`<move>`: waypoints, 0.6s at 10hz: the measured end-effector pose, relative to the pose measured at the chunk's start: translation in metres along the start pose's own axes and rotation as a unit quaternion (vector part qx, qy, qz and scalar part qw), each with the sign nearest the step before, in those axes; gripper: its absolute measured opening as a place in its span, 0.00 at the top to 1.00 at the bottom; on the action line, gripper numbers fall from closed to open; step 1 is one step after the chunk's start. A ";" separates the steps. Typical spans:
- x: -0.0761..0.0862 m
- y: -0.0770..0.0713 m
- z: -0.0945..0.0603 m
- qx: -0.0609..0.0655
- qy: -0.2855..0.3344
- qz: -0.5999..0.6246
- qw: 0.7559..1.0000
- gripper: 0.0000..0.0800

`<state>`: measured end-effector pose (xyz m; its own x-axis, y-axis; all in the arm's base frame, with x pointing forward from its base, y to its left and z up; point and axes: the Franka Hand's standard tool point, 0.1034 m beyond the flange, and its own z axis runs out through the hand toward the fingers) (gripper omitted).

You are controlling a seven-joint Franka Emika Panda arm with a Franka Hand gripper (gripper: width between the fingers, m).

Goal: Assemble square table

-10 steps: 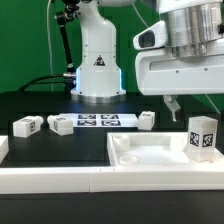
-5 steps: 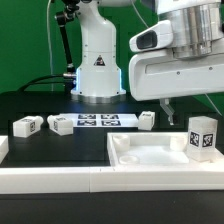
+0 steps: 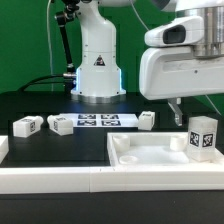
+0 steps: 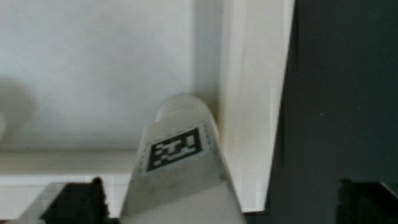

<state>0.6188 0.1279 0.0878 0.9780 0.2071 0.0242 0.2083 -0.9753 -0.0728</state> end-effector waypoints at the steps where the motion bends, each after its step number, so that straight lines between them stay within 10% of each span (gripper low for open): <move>1: 0.003 0.000 -0.001 0.002 -0.011 -0.034 0.999 0.19; 5: 0.007 0.001 0.000 0.006 -0.020 -0.088 0.996 0.33; 6: 0.007 0.003 0.000 0.005 -0.020 -0.087 0.996 0.57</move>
Offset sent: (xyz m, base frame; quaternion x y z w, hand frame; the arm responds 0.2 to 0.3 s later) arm 0.0000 0.0000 0.0000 0.0000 0.0000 -0.0650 0.9979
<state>0.6260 0.1268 0.0873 0.9268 0.3756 -0.0031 0.3742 -0.9238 -0.0810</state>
